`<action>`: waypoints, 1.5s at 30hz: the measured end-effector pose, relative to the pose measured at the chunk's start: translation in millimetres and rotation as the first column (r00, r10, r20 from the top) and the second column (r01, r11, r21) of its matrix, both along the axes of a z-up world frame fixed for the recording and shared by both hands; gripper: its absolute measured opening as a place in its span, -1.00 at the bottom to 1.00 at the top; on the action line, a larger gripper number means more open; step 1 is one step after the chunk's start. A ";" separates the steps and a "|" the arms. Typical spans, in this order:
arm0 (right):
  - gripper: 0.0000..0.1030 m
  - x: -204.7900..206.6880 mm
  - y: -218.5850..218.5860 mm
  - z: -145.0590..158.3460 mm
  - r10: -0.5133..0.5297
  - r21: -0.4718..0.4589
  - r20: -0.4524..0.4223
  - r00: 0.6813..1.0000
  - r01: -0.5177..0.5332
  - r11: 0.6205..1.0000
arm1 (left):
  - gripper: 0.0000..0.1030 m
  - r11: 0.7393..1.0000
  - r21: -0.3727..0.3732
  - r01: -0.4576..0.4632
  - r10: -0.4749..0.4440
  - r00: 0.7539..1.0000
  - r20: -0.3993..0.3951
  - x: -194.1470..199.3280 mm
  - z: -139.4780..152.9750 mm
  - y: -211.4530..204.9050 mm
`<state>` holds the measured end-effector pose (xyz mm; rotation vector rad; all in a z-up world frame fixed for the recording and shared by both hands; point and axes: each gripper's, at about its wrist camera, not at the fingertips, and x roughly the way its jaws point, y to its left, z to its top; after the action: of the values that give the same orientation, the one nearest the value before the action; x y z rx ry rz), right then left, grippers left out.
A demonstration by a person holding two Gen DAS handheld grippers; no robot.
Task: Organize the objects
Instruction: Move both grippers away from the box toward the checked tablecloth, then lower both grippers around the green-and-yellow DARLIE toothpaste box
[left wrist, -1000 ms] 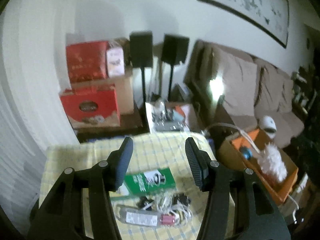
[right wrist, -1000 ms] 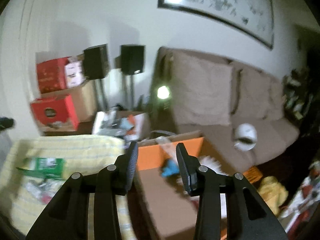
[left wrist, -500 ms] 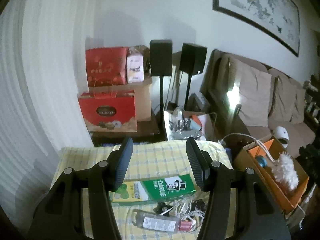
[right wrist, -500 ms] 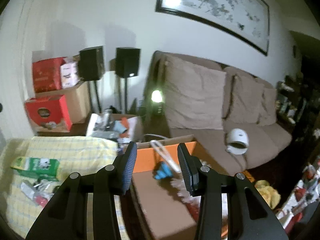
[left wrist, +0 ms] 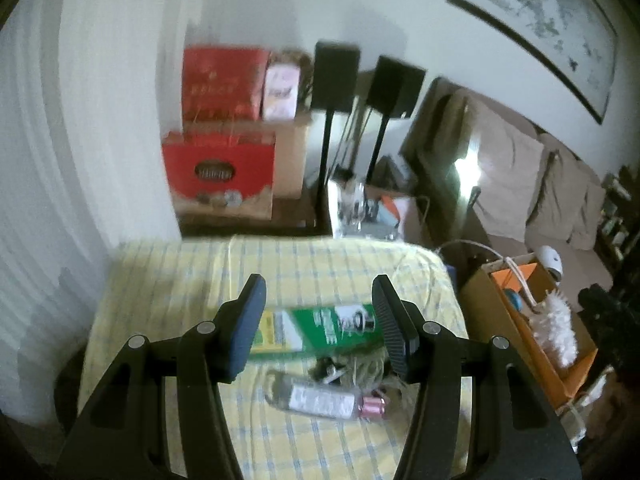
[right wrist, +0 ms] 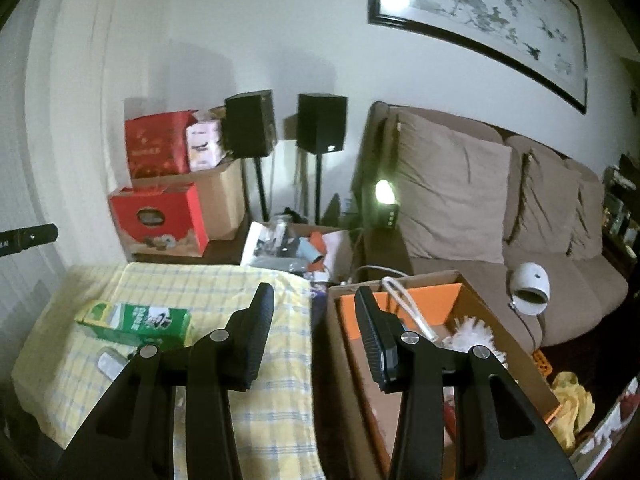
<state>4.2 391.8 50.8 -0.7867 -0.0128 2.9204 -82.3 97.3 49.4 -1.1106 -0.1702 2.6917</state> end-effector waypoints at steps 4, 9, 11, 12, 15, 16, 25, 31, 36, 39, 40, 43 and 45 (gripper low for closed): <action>-0.17 0.7 -9.4 -2.0 0.063 -0.047 0.013 0.998 -0.062 0.997 | 0.01 0.999 0.027 0.029 -0.029 0.999 0.031 8.4 12.1 -7.3; -0.16 1.7 -22.1 -4.1 0.117 -0.082 0.044 0.992 -0.114 0.990 | 0.08 0.984 0.122 0.131 -0.134 0.991 0.019 19.7 12.7 -14.5; -0.12 3.9 -34.2 -1.5 0.173 -0.049 0.039 0.984 -0.171 0.984 | 0.09 0.987 0.055 0.149 -0.150 0.989 0.016 22.7 2.4 -7.4; -0.08 5.3 -40.7 -1.5 0.209 -0.036 0.032 0.977 -0.208 0.978 | 0.09 0.988 0.032 0.148 -0.149 0.989 0.020 22.5 -3.0 -4.2; -0.07 4.0 -47.3 -7.3 0.243 -0.032 0.055 0.968 -0.241 0.970 | 0.09 0.987 0.004 0.159 -0.158 0.984 0.081 17.2 -25.9 3.6; -0.07 3.0 -46.7 -9.2 0.234 -0.032 0.058 0.971 -0.232 0.972 | 0.10 0.986 0.006 0.169 -0.169 0.981 0.100 14.8 -33.4 6.4; 0.09 -10.6 -28.0 -24.3 0.161 -0.019 0.108 0.981 -0.160 0.987 | 0.69 0.991 0.091 0.102 -0.125 0.945 0.303 -21.3 -105.5 0.1; 0.17 -23.4 -22.6 -39.4 0.178 -0.008 0.162 0.971 -0.179 0.984 | 0.69 0.999 0.053 0.012 -0.030 0.941 0.338 -44.0 -118.3 -46.7; 0.32 -32.0 -7.3 -59.2 0.236 -0.089 0.299 0.925 -0.220 0.972 | 0.70 1.000 0.013 -0.004 -0.002 0.916 0.401 -54.3 -146.4 -73.3; 0.38 -35.8 -17.7 -64.8 0.277 -0.136 0.308 0.910 -0.246 0.960 | 0.70 0.997 0.063 -0.037 0.006 0.902 0.432 -63.3 -160.9 -87.3; 0.42 -37.7 -24.4 -66.8 0.297 -0.157 0.304 0.905 -0.260 0.953 | 0.70 0.996 0.082 -0.045 0.004 0.899 0.439 -66.5 -163.0 -91.4; 0.43 -55.7 -45.9 -78.3 0.369 -0.254 0.310 0.876 -0.298 0.920 | 0.70 0.992 0.124 -0.028 -0.029 0.899 0.437 -72.0 -164.6 -95.0; 0.43 -75.6 -57.4 -88.7 0.385 -0.319 0.325 0.864 -0.283 0.905 | 0.70 0.989 0.146 -0.002 -0.064 0.892 0.448 -75.6 -167.6 -92.8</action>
<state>-71.4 334.4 -37.9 -1.5372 0.2289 3.0659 -157.9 4.5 -118.3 -1.6570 -0.4106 2.3026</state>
